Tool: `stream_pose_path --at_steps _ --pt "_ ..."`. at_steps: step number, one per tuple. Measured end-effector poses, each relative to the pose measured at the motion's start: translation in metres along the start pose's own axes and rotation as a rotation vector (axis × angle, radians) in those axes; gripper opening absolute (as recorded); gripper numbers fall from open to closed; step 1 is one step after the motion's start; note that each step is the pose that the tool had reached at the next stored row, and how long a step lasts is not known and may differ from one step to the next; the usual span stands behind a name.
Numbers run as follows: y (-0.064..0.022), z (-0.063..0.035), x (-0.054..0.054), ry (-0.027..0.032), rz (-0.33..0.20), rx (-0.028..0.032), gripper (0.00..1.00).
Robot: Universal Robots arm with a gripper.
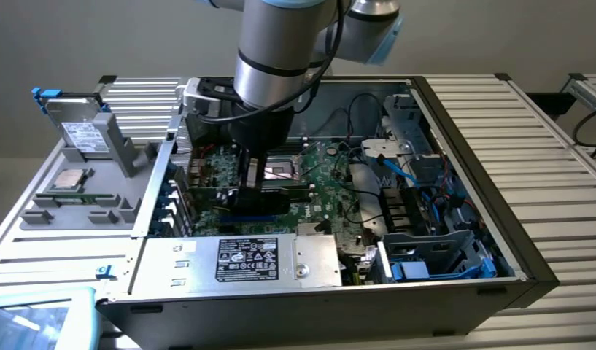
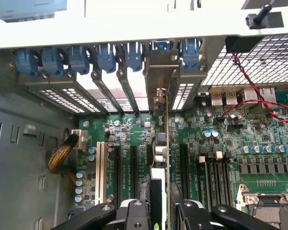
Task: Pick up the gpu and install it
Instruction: 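Insert the gpu into the slot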
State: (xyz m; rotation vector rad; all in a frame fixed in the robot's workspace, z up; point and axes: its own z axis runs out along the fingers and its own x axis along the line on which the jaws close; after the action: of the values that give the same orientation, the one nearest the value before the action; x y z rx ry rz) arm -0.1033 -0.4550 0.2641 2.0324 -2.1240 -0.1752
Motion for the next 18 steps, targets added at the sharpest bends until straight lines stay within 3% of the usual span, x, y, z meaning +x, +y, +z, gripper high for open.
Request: stream_pose_path --at_steps 8,10,15,18 --pt "-0.0041 -0.0011 -0.001 0.0 0.0 0.0004 0.27" --pt "-0.0042 -0.0051 -0.001 0.0 0.0 0.0016 0.27" --pt "-0.0038 -0.0114 -0.003 0.0022 0.002 0.0209 0.27" --pt "-0.0035 -0.0132 -0.003 0.0035 0.002 0.0225 0.27"
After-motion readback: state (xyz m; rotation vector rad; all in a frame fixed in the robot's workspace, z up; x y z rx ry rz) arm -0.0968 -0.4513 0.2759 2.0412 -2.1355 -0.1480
